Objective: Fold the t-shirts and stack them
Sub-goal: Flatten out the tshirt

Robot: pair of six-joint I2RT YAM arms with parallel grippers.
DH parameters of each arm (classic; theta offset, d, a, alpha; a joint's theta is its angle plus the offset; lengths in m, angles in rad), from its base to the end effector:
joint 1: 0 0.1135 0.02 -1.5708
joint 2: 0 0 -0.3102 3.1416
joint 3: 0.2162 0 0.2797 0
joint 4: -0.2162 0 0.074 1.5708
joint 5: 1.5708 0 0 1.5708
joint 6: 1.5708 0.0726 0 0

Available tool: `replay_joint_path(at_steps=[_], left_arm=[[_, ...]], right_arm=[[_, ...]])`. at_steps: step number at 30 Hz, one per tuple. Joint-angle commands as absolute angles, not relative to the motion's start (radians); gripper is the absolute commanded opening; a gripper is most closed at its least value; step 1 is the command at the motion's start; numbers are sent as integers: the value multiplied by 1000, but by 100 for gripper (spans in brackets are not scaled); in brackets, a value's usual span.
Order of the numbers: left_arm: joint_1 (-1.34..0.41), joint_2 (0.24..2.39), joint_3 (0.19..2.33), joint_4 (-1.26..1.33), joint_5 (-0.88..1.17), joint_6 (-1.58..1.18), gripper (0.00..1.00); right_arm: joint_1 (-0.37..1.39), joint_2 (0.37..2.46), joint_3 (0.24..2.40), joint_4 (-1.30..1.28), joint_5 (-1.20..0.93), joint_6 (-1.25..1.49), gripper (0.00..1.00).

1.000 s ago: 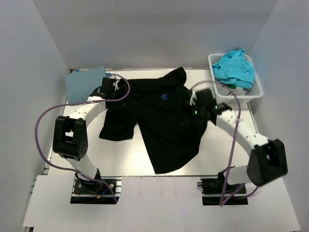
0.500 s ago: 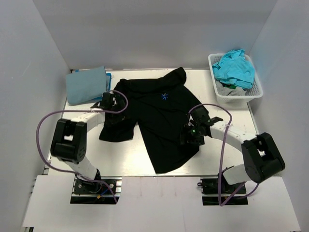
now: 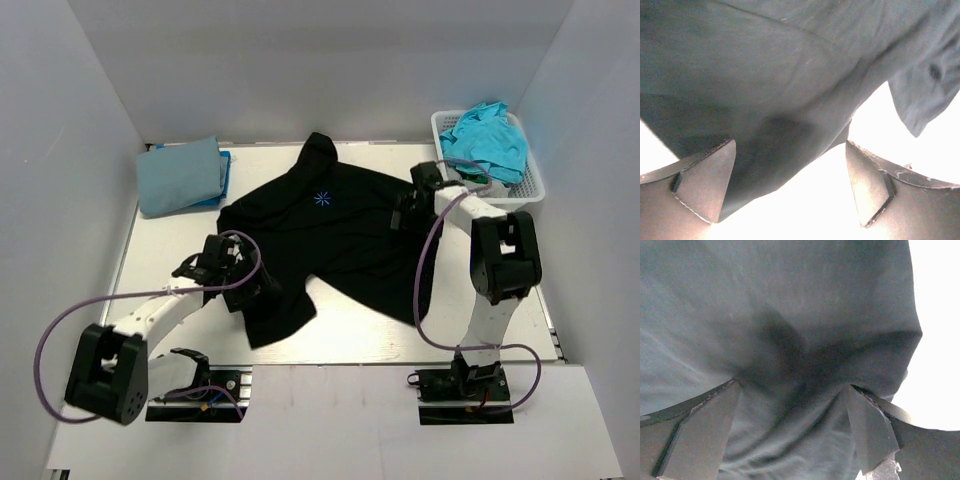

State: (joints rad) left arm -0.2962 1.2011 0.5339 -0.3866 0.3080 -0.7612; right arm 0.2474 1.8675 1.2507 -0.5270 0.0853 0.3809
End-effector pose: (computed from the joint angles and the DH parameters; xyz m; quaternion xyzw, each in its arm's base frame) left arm 0.2140 -0.0883 0.1564 -0.1820 0.9387 -0.2555 0.1433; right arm 0.4173 0.0990 0.1679 0.0741 0.9736 0.0258 0.2142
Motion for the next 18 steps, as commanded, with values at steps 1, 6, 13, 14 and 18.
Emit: replay_joint_path(at_steps=[1, 6, 13, 14, 18], left_arm=[[-317, 1088, 619, -546, 316, -769, 100], [-318, 1088, 836, -771, 200, -723, 100], [-328, 1054, 732, -891, 238, -752, 100], [-339, 1054, 668, -891, 267, -752, 100], [-383, 991, 568, -916, 319, -761, 97]], right_arm=[[233, 1913, 1452, -526, 138, 322, 90], [238, 1921, 1629, -624, 120, 284, 90], [229, 1570, 1226, -549, 54, 382, 90], [226, 1475, 1189, -563, 52, 396, 90], [219, 1315, 973, -638, 38, 475, 90]])
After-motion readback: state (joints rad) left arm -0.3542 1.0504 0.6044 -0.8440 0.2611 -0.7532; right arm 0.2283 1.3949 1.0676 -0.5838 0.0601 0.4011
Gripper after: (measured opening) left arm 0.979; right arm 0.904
